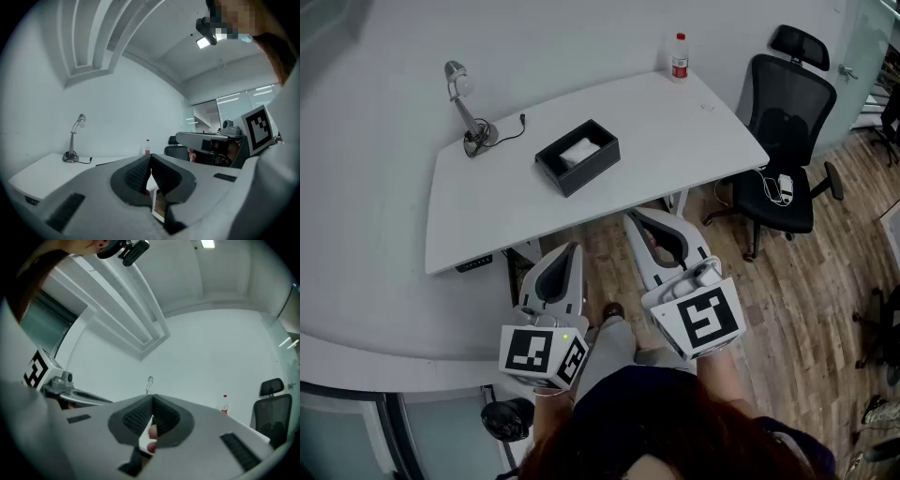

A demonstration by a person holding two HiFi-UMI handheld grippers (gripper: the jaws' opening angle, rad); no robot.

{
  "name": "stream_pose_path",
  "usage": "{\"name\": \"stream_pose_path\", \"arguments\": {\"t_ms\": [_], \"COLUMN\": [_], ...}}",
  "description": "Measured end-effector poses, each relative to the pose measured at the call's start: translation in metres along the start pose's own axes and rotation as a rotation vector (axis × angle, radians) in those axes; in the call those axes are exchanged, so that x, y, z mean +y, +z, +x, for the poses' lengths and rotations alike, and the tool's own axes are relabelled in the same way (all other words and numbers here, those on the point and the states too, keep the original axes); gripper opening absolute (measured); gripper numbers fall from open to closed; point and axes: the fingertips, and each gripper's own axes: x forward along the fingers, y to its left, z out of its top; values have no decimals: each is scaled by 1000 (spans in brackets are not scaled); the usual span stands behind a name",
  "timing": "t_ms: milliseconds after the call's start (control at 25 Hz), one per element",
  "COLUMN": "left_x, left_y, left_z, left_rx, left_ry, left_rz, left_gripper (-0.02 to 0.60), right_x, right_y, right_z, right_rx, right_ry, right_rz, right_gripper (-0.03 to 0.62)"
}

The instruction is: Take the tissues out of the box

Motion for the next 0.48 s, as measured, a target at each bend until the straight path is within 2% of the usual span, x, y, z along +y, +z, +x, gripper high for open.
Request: {"name": "stream_pose_path", "arguments": {"t_ms": [120,480], "left_x": [5,29], "left_y": [-1,-2], "left_z": [6,32], "left_rx": [1,8], "left_ry": [0,14], "left_rz": [-6,-22], "left_gripper": [21,21], "right_x": [-2,-12], "right_y": [-3,-13], "right_z": [6,39], "right_rx": [6,30], "right_ry": [17,47], "right_rz": [30,32], "right_gripper": [17,17]}}
